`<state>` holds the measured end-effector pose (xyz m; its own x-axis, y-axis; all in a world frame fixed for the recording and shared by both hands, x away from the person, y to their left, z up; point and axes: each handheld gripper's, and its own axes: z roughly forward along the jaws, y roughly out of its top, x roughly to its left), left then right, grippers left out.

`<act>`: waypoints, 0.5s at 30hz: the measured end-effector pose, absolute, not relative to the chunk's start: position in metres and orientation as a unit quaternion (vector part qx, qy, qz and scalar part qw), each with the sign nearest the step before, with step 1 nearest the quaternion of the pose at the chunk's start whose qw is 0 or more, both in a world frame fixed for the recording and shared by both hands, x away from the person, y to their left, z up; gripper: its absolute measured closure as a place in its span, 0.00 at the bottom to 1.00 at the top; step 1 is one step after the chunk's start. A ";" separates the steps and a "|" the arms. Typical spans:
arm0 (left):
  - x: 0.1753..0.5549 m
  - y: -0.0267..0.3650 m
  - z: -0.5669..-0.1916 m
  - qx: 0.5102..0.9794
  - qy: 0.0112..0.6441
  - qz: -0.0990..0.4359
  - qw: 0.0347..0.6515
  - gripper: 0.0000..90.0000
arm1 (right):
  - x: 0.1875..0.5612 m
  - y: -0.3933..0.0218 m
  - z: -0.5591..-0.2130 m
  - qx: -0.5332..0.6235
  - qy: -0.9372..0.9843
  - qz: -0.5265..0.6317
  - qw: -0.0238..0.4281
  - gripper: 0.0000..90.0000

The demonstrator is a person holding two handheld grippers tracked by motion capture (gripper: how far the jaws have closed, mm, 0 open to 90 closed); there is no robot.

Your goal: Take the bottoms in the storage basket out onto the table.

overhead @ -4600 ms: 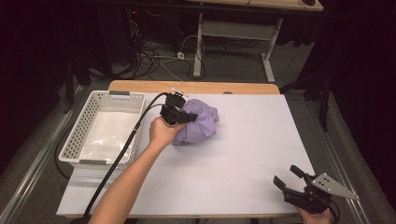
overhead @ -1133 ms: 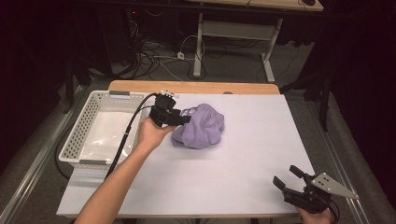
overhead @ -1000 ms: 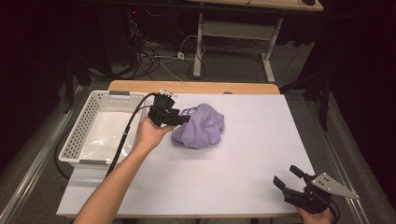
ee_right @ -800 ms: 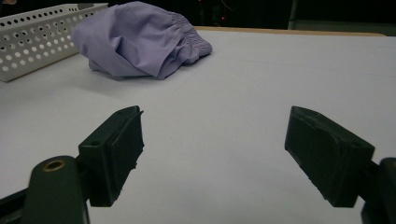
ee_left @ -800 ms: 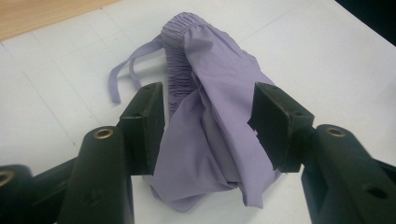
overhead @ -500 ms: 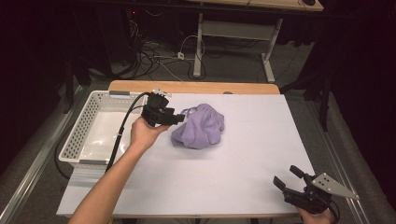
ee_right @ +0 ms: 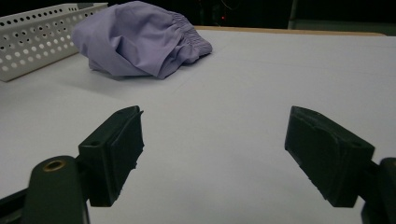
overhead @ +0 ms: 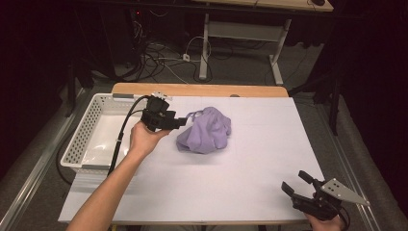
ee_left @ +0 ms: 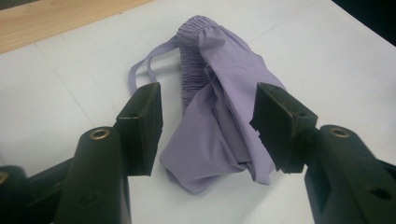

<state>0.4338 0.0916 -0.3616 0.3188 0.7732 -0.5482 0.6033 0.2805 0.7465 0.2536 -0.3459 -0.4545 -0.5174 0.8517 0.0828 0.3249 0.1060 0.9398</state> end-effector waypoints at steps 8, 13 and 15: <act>0.430 0.098 -0.360 0.587 0.577 0.074 0.562 0.46 | 0.254 -0.346 -0.454 0.421 0.699 0.520 0.253 0.22; 0.427 0.102 -0.358 0.585 0.578 0.077 0.564 0.46 | 0.254 -0.346 -0.454 0.421 0.699 0.520 0.253 0.22; 0.426 0.104 -0.358 0.584 0.577 0.078 0.565 0.46 | 0.254 -0.346 -0.454 0.421 0.699 0.520 0.253 0.22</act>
<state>0.4260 0.1037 -0.3576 0.3214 0.7626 -0.5613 0.5866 0.3051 0.7503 0.2536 -0.3459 -0.4545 -0.5175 0.8515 0.0847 0.3257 0.1045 0.9397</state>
